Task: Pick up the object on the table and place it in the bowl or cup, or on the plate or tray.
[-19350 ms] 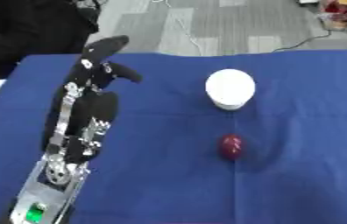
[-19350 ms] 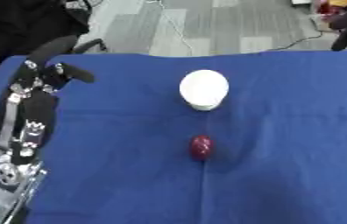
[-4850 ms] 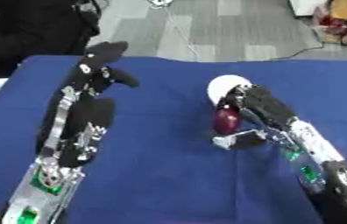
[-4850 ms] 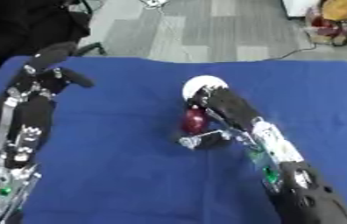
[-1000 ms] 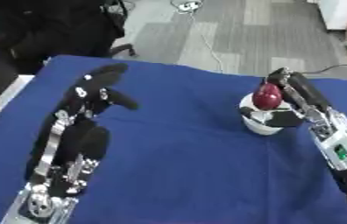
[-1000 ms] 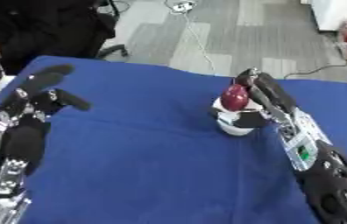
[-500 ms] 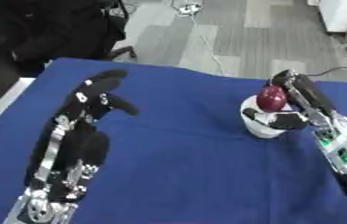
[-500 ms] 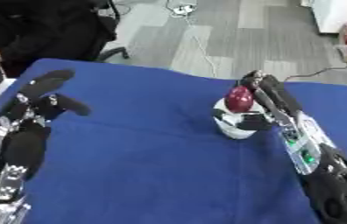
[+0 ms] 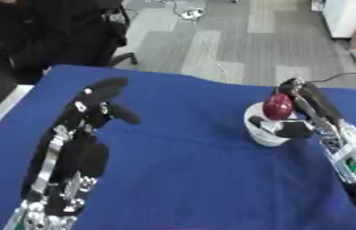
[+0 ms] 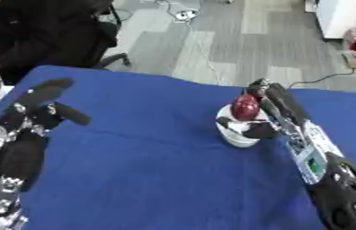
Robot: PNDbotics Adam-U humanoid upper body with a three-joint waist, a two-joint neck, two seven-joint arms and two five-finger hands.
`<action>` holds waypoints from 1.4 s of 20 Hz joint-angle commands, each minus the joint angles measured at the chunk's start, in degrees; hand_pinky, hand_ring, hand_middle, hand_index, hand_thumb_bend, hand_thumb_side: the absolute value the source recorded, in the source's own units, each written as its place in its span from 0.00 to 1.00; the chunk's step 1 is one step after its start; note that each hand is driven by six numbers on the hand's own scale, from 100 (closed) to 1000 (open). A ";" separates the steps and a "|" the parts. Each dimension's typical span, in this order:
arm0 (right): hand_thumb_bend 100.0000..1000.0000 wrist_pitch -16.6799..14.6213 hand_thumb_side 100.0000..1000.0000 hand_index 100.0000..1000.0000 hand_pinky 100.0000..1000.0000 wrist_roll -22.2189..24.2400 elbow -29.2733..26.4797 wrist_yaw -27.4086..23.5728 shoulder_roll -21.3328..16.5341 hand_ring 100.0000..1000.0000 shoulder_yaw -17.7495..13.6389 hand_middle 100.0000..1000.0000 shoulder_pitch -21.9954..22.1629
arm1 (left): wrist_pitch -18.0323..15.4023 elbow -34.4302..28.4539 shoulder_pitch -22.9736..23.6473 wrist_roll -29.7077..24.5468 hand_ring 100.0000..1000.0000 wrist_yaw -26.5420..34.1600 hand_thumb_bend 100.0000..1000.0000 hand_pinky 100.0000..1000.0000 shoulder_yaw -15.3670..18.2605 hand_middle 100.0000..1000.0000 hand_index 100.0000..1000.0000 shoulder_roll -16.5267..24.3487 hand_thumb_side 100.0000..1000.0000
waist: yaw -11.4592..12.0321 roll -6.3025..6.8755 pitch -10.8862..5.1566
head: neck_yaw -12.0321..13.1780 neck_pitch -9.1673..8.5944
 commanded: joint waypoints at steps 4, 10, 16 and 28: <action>0.47 0.40 0.55 0.44 0.00 0.82 -0.07 0.93 -1.28 0.00 -0.44 0.18 -1.61 | 0.02 -1.14 -0.22 -0.28 0.55 0.33 0.10 0.56 -0.04 0.81 0.84 0.36 0.73 | 0.05 0.13 -0.83 | -0.64 -0.53; 0.46 0.97 0.56 0.51 0.00 0.68 -0.13 2.07 -1.27 0.14 -0.51 0.29 -1.59 | 0.00 -1.14 -0.25 -0.29 0.55 0.36 0.10 0.56 -0.06 0.81 0.84 0.33 0.73 | 0.20 0.10 -0.73 | -0.51 -0.51; 0.50 1.16 0.57 0.55 0.00 0.05 -0.17 3.26 -1.23 0.23 -0.54 0.37 -1.59 | -0.04 -1.14 -0.29 -0.28 0.55 0.37 0.10 0.56 -0.04 0.81 0.84 0.32 0.73 | 0.22 0.07 -0.68 | -0.33 -0.46; 0.55 -0.15 0.56 0.58 0.00 -0.79 -2.90 1.66 -1.32 0.25 0.46 0.39 -0.26 | 0.15 -1.14 0.44 -0.17 0.55 0.24 0.10 0.56 0.13 0.81 0.84 0.40 0.73 | -0.80 0.30 -1.40 | 0.47 -0.11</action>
